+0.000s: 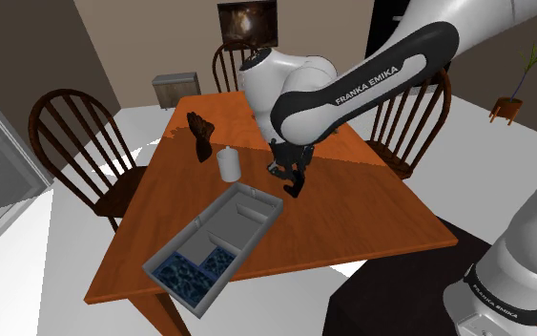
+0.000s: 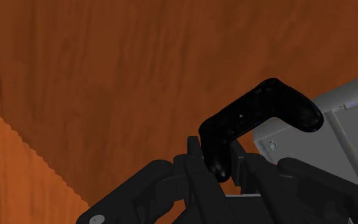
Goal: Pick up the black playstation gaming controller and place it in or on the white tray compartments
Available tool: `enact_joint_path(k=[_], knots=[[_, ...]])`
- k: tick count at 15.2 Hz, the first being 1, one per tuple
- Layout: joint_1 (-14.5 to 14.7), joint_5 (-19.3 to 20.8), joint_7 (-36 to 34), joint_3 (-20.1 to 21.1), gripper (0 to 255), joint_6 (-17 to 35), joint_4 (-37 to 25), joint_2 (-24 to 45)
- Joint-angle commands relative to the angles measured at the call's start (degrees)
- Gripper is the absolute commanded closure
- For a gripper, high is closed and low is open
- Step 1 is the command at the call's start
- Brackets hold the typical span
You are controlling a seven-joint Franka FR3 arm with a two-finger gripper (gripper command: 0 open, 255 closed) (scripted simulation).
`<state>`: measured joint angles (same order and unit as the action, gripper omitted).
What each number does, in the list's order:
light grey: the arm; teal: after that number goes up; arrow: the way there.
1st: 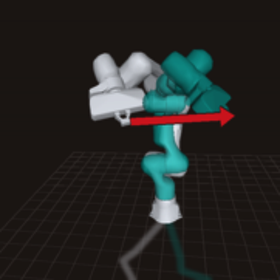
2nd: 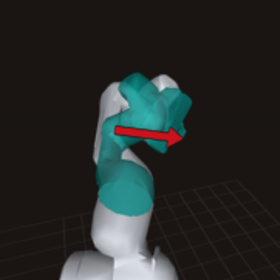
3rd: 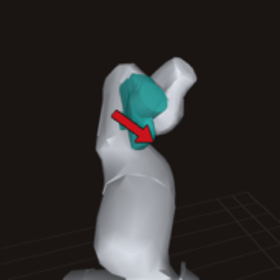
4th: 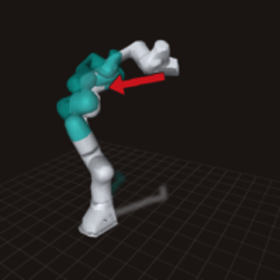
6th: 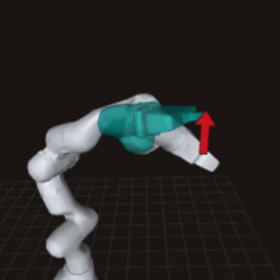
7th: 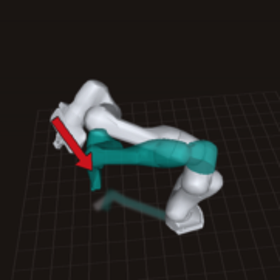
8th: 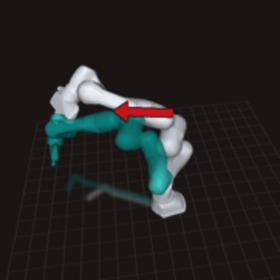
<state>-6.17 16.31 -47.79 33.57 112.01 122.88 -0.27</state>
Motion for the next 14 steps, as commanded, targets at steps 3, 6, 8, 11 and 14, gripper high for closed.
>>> enact_joint_path(k=[3, 6, 8, 11, 14], knots=[[2.8, 3.4, -5.8, 2.1, 255, -4.0, -8.6, 7.8], [6.0, 6.2, -9.7, 2.9, 255, -7.6, -16.2, 14.3], [8.6, 8.1, -12.0, 3.0, 255, -10.2, -21.8, 18.7], [13.1, 10.7, -14.6, 2.7, 255, -14.5, -30.9, 25.5], [18.4, 13.2, -16.3, 1.9, 255, -19.2, -41.5, 32.6]])
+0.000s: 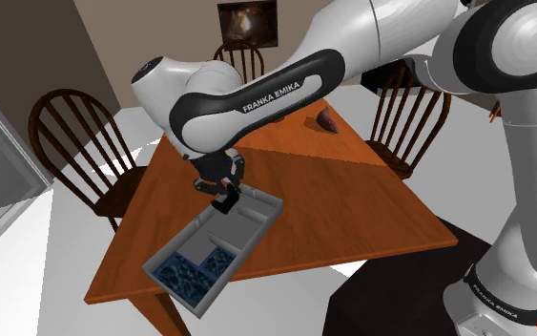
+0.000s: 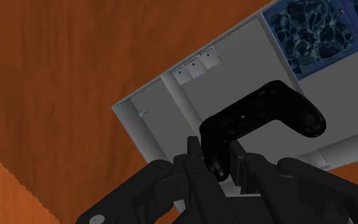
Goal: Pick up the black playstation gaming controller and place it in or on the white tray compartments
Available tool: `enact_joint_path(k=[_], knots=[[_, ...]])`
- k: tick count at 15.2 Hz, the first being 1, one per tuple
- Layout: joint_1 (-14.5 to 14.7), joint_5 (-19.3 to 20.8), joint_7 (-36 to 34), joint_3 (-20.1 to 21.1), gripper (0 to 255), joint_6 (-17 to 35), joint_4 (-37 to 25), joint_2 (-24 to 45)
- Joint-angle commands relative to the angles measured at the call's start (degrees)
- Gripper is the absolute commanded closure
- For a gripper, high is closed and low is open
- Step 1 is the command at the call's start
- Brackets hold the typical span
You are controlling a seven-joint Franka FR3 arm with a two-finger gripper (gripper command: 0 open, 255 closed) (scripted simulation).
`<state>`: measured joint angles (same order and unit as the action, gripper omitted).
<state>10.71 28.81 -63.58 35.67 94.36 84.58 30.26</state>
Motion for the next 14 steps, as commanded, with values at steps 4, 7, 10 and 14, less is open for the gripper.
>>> enact_joint_path(k=[4, 7, 10, 14], knots=[[5.0, 2.3, -1.3, -1.1, 255, -3.4, -9.5, 6.9], [4.8, 2.6, -1.9, -1.3, 255, -1.6, -8.0, 7.4], [4.7, 3.0, -2.5, -1.5, 255, 0.2, -6.7, 8.1], [4.6, 3.6, -3.3, -1.9, 255, 2.5, -5.2, 9.1]])
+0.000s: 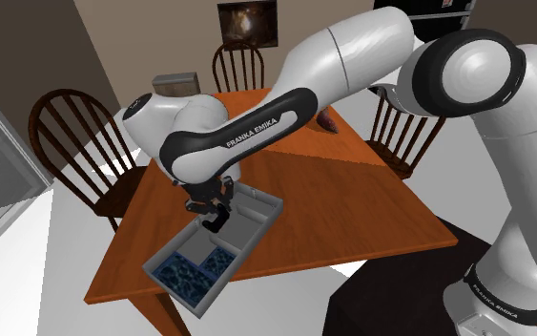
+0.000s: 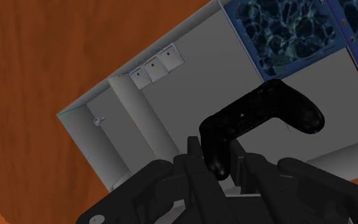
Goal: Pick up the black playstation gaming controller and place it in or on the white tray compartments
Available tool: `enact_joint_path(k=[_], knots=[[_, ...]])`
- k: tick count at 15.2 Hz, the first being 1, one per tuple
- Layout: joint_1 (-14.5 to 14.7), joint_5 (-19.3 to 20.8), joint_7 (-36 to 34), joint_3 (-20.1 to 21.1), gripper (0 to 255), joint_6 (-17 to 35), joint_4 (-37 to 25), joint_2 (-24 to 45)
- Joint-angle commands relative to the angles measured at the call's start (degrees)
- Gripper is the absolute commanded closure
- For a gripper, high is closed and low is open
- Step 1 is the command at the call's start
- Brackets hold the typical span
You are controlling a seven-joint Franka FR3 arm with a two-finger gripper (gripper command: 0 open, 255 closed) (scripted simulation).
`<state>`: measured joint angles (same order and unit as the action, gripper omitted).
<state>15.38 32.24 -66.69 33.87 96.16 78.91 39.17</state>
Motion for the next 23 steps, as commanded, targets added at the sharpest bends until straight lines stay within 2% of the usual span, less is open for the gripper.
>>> enact_joint_path(k=[1, 10, 11, 16, 20, 23], knots=[[-0.1, 0.3, -0.4, -0.2, 255, 1.2, 0.8, 0.5], [-0.1, 0.6, -0.6, -0.4, 255, 2.0, 1.3, 0.9], [-0.1, 0.6, -0.6, -0.4, 0, 2.0, 1.3, 0.9], [-0.1, 0.6, -0.6, -0.4, 0, 2.0, 1.3, 0.9], [2.4, -0.2, 0.7, 0.1, 0, -4.9, -6.3, 1.1], [2.4, -0.2, 0.7, 0.0, 0, -4.9, -6.3, 1.1]])
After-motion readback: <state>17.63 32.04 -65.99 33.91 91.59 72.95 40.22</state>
